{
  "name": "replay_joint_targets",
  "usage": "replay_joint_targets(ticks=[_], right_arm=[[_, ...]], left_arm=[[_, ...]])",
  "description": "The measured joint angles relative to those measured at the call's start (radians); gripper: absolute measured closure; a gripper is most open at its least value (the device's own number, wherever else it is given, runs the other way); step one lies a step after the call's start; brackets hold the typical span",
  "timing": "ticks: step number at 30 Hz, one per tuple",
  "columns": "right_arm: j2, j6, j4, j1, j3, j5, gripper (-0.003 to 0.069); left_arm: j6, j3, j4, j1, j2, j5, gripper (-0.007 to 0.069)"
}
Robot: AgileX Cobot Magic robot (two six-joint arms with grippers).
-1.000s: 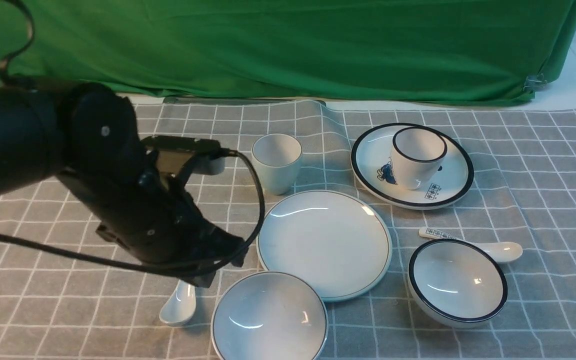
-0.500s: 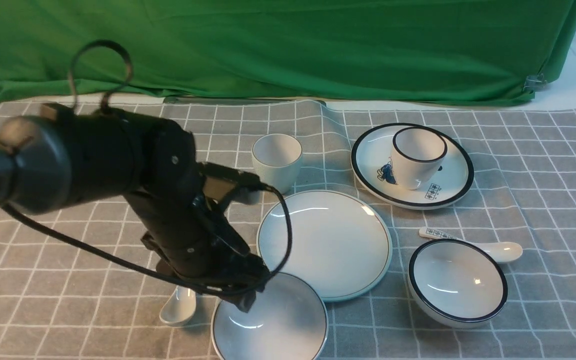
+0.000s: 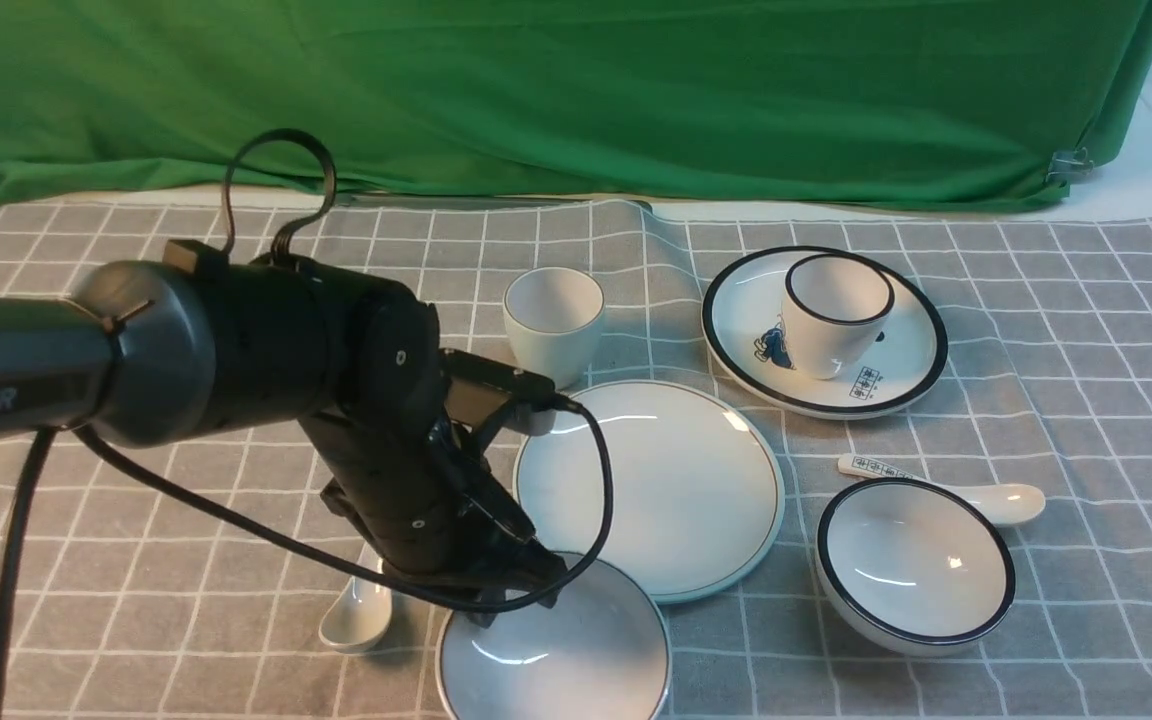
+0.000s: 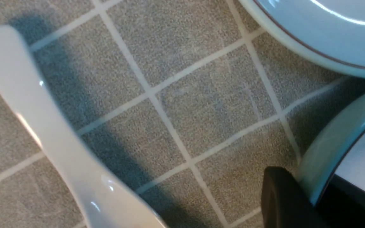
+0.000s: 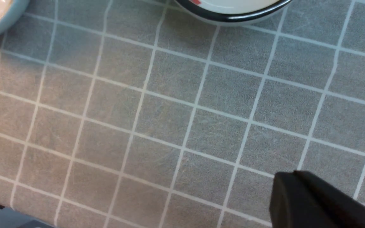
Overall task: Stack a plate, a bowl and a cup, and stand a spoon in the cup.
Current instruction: Use the left arm to grab a blue rice bowl, then use the left arm to put the blue rice bowl into the blue large plate in the middle
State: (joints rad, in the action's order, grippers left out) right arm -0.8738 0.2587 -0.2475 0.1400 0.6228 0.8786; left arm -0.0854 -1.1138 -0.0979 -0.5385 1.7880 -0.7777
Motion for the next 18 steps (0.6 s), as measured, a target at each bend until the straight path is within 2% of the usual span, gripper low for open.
replay_joint_targets(ticks=[2,8,14,18], right_arm=[[0.000,0.000,0.000,0.000,0.000,0.000,0.0638],[0.000,0.002,0.000,0.000,0.000,0.000,0.0638],[0.000,0.002,0.000,0.000,0.000,0.000,0.0638],[0.000,0.003,0.000,0.000,0.000,-0.001,0.0638]], left_arm=[[-0.001,-0.018,-0.001,0.000,-0.001,-0.048,0.0596],[-0.001,-0.042,0.030,0.000,-0.061,-0.130,0.0599],[0.021,-0.133,0.029,0.000,-0.169,-0.102,0.0599],[0.036,-0.239,0.032,0.006,-0.149,-0.077,0.0599]])
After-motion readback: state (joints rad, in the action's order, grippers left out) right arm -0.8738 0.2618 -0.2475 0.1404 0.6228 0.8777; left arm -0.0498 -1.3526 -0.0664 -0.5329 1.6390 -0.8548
